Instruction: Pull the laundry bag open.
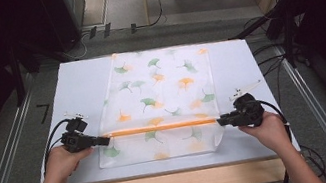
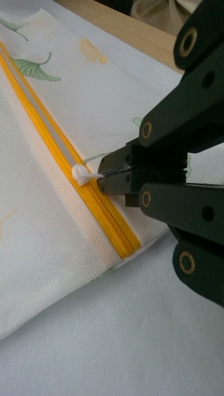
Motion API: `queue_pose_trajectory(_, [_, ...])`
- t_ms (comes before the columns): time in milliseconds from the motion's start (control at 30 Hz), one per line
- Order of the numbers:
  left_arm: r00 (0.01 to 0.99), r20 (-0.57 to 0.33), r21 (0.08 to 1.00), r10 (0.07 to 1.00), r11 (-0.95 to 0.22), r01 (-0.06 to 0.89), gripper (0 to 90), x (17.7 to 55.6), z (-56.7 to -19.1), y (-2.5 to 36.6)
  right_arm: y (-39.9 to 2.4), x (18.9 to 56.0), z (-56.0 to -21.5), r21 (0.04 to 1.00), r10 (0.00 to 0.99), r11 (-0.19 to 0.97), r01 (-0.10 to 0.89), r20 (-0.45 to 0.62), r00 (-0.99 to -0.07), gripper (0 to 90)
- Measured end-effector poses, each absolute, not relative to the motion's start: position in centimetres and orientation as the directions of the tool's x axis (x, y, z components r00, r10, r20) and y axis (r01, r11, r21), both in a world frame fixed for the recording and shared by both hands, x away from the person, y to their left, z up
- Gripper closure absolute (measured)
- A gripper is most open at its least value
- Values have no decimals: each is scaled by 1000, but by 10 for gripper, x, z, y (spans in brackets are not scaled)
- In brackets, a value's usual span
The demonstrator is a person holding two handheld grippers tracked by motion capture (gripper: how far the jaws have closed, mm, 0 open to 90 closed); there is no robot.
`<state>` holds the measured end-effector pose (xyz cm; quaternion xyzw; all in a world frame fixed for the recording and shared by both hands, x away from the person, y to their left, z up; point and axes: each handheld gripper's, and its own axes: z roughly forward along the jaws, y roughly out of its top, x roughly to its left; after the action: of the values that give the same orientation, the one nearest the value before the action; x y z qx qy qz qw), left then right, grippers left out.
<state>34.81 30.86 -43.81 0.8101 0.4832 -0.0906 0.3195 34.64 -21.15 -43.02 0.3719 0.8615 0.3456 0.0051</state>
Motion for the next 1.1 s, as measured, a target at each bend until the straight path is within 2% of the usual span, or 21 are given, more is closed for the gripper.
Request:
queue_pose_trajectory(700, [509, -459, 425, 728, -323, 845, 900, 348, -437, 313, -211, 347, -431, 597, 642, 487, 638, 250, -724, 832])
queue_pose_trajectory(1100, [479, -439, 405, 760, -308, 861, 900, 345, -438, 336, -212, 347, -432, 594, 639, 493, 636, 249, -728, 832])
